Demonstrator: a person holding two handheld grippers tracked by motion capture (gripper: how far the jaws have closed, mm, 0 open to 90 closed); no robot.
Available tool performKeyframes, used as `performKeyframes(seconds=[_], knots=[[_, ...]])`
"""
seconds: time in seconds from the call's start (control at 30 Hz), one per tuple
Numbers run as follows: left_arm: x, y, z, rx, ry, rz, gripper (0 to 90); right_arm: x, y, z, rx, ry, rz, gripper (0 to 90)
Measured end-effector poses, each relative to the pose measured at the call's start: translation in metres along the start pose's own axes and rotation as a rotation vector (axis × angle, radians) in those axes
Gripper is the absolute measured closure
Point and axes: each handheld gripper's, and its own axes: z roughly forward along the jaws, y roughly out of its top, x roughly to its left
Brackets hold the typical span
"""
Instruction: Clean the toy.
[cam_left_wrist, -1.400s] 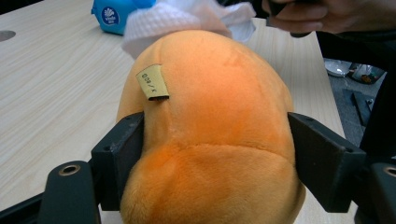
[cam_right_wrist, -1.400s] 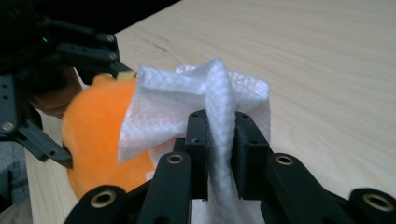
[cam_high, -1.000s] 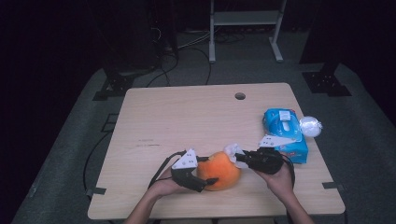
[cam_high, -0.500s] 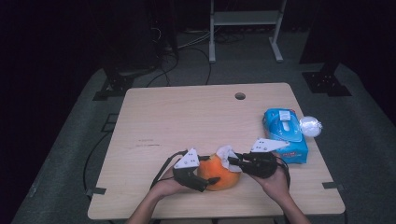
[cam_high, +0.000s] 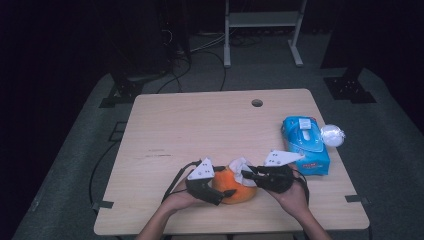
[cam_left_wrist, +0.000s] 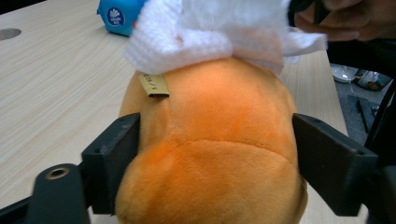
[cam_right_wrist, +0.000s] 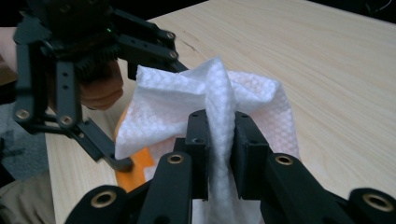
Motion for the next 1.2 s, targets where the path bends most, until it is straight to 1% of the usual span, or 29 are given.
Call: performKeyframes(seconds=[0.07, 0.13, 0.2, 0.23, 0.27, 0.3, 0.33, 0.37, 0.43, 0.47, 0.5, 0.57, 0.63, 0.7, 0.77, 0.83, 0.9, 0.93, 0.97, 1.03, 1.07, 1.1, 1.17, 1.2], knots=[[0.002, 0.002, -0.002, 0.007, -0.005, -0.033, 12.4, -0.005, -0.003, -0.001, 0.007, -0.004, 0.011, 77.5], [0.005, 0.001, -0.002, 0.029, -0.001, -0.06, 8.8, -0.008, -0.005, -0.004, 0.011, -0.009, 0.024, 77.5], [0.008, -0.002, 0.0, 0.032, -0.021, -0.11, 8.9, -0.011, -0.007, -0.006, 0.012, -0.008, 0.036, 77.4], [0.008, -0.004, 0.001, 0.037, -0.026, -0.115, 10.8, -0.012, -0.007, -0.007, 0.012, -0.003, 0.042, 77.4], [0.007, -0.003, 0.002, 0.037, -0.027, -0.105, 15.3, -0.012, -0.007, -0.007, 0.012, -0.003, 0.044, 77.4], [0.006, -0.002, 0.001, 0.04, -0.016, -0.083, 20.5, -0.011, -0.006, -0.007, 0.007, -0.011, 0.039, 77.4], [0.004, 0.001, 0.0, 0.043, 0.011, -0.032, 24.2, -0.009, -0.006, -0.007, 0.005, -0.017, 0.031, 77.4], [0.003, 0.003, -0.001, 0.039, 0.022, -0.009, 27.1, -0.007, -0.004, -0.007, 0.001, -0.026, 0.021, 77.5], [0.001, 0.007, -0.003, 0.031, 0.056, 0.051, 29.3, -0.005, -0.002, -0.009, -0.017, -0.036, 0.016, 77.5], [0.001, 0.007, -0.003, 0.031, 0.056, 0.051, 29.1, -0.005, -0.001, -0.01, -0.022, -0.039, 0.012, 77.4], [0.002, 0.008, -0.002, 0.041, 0.094, 0.076, 26.0, -0.005, -0.002, -0.01, -0.02, -0.044, 0.013, 77.5], [0.004, 0.008, -0.001, 0.037, 0.081, 0.023, 17.5, -0.007, -0.003, -0.008, -0.011, -0.045, 0.024, 77.7], [0.006, 0.007, -0.001, 0.034, 0.057, -0.012, 12.3, -0.007, -0.004, -0.007, -0.006, -0.036, 0.029, 77.8], [0.006, 0.006, -0.002, 0.028, 0.039, -0.024, 14.8, -0.004, -0.003, -0.007, 0.0, -0.033, 0.018, 77.8], [0.004, 0.005, -0.003, 0.029, 0.041, 0.001, 21.9, 0.0, -0.001, -0.007, 0.002, -0.036, 0.002, 77.8], [0.0, 0.006, -0.002, 0.031, 0.041, 0.056, 26.4, 0.005, 0.002, -0.008, -0.011, -0.025, -0.008, 77.8], [-0.005, 0.007, -0.001, 0.041, 0.042, 0.113, 27.4, 0.012, 0.006, -0.007, -0.028, -0.005, -0.031, 77.6], [-0.005, 0.007, -0.001, 0.041, 0.042, 0.113, 27.4, 0.012, 0.006, -0.007, -0.028, -0.005, -0.031, 77.6], [-0.007, 0.008, 0.0, 0.045, 0.042, 0.129, 27.2, 0.017, 0.009, -0.005, -0.025, -0.007, -0.057, 77.5], [-0.004, 0.006, -0.002, 0.042, 0.033, 0.122, 27.0, 0.015, 0.009, -0.005, -0.025, -0.014, -0.058, 77.5], [-0.003, 0.005, -0.003, 0.038, 0.027, 0.117, 26.8, 0.011, 0.008, -0.007, -0.024, -0.019, -0.046, 77.5], [-0.002, 0.004, -0.003, 0.035, 0.02, 0.111, 26.6, 0.007, 0.006, -0.008, -0.018, -0.038, -0.037, 77.5], [-0.002, 0.004, -0.003, 0.031, 0.017, 0.105, 26.4, -0.005, 0.001, -0.01, -0.009, -0.064, 0.0, 77.6], [-0.002, 0.004, -0.002, 0.03, 0.014, 0.105, 26.4, -0.01, -0.002, -0.011, -0.007, -0.069, 0.021, 77.6]])
